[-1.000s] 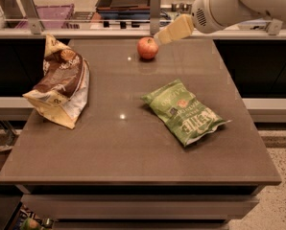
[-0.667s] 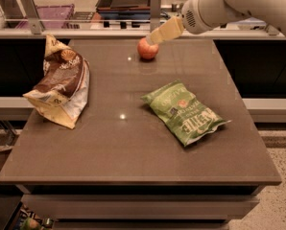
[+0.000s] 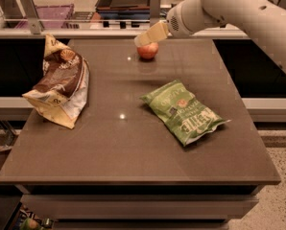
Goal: Pick apple
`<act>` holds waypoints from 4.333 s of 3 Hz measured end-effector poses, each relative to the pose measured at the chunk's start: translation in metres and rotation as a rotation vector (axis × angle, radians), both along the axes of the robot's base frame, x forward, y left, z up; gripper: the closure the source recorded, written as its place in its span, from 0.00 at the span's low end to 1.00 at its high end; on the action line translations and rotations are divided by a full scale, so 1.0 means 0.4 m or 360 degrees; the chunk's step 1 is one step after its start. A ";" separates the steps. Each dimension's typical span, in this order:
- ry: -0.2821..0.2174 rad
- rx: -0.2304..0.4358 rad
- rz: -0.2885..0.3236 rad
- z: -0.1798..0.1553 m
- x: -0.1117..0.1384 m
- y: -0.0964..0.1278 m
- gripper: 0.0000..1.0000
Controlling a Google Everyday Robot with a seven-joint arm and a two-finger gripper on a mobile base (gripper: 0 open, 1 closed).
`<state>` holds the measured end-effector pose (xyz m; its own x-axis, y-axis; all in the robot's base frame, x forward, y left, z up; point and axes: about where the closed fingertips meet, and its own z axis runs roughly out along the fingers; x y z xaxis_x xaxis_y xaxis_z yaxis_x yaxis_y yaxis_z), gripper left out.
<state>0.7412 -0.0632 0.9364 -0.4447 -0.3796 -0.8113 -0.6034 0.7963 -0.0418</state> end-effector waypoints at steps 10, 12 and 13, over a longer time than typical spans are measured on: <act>-0.0044 0.0157 0.0305 -0.200 0.173 0.128 0.40; -0.0034 0.0159 0.0316 -0.211 0.173 0.142 0.87; -0.0029 0.0159 0.0321 -0.216 0.173 0.148 1.00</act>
Offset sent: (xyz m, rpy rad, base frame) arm 0.0304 0.0301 -0.0479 0.0964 0.0077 0.0721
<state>0.8102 -0.0039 0.8499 -0.3526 -0.3766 -0.8567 -0.7509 0.6601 0.0189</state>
